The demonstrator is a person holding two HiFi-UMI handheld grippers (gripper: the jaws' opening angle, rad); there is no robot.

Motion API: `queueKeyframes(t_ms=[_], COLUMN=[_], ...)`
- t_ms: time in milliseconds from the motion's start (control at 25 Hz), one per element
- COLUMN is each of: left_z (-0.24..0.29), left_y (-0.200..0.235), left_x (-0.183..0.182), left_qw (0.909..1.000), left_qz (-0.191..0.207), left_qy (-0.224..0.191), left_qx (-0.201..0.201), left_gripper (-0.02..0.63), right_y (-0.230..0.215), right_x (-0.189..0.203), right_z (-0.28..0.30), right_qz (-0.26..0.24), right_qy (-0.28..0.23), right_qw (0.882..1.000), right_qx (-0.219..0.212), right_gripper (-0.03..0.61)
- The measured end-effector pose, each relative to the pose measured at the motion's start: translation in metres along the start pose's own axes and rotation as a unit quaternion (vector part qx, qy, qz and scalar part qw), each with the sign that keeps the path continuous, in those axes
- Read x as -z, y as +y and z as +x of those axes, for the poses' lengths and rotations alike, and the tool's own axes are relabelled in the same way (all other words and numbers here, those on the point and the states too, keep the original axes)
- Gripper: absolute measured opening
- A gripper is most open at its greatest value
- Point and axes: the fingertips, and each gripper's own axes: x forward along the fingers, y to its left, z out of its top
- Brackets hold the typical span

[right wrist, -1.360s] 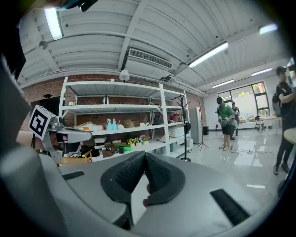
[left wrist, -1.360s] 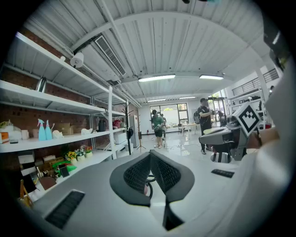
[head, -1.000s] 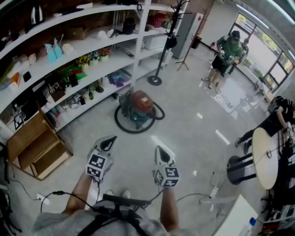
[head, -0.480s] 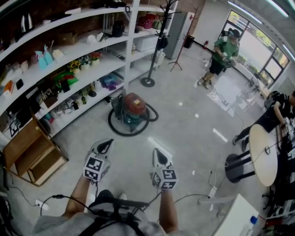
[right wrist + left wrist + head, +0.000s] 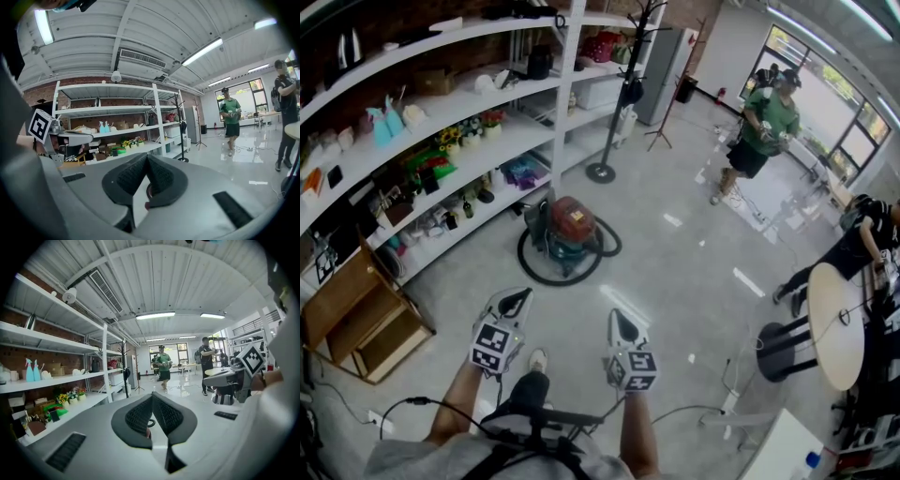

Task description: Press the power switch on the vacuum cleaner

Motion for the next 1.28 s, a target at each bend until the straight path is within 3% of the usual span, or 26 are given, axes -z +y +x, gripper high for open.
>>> queueKeyframes(t_ms=[600,1280], left_z=[0.113,0.208], left_y=[0.063,0.159], left_x=[-0.01,-0.008], left_qw=[0.9997,0.9996], left_qz=[-0.01,-0.004], left_qy=[0.016,0.026], left_qx=[0.016,0.009], left_gripper=[0.006,0.006], right_y=[-0.035,-0.055], right_x=[-0.024,-0.052], right_z=[0.119,0.249], right_qz=[0.015,0.024], right_qy=[0.018,0.024], right_qw=[1.0,0.999], right_qx=[-0.005,-0.008], right_gripper=[0.012,0.012])
